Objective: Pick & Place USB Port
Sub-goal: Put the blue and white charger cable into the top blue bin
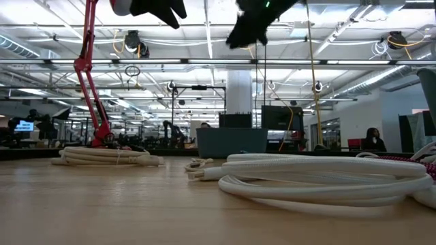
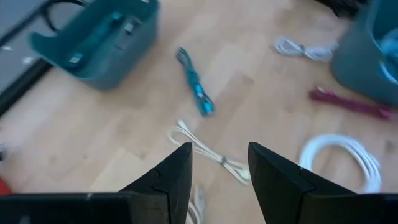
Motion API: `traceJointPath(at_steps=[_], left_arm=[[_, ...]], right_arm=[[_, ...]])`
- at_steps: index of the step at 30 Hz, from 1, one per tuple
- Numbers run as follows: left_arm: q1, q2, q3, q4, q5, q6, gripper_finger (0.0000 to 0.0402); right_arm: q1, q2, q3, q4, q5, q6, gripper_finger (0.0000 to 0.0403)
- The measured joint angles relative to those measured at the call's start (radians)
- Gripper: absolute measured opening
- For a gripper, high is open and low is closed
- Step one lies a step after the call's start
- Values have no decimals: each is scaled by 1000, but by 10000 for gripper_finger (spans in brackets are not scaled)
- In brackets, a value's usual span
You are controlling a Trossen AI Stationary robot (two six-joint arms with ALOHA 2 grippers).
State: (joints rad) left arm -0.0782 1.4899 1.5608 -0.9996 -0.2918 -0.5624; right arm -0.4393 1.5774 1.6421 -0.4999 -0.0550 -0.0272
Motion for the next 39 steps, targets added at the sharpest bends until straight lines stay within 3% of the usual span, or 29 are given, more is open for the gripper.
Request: traceJointPath(at_steps=[11, 20, 23, 26, 31, 35, 39], left_arm=[[0, 0, 0, -2, 140, 174, 157], [-56, 0, 0, -22, 146, 184, 157], [-95, 0, 0, -37, 137, 162, 157], [-143, 0, 0, -70, 134, 126, 157], [-238, 0, 0, -122, 105, 79, 157], [-290, 0, -18, -113, 73, 30, 157], [-331, 0, -46, -110, 69, -19, 156]], right_arm=[[283, -227, 0, -222, -17, 329, 135], [617, -201, -5, -258, 286, 577, 134], [679, -175, -47, -256, 333, 606, 134], [701, -150, -107, -239, 337, 610, 135], [676, -99, -210, -228, 241, 533, 135], [590, -51, -257, -233, 184, 431, 135], [454, 23, -264, -226, 57, 366, 135]])
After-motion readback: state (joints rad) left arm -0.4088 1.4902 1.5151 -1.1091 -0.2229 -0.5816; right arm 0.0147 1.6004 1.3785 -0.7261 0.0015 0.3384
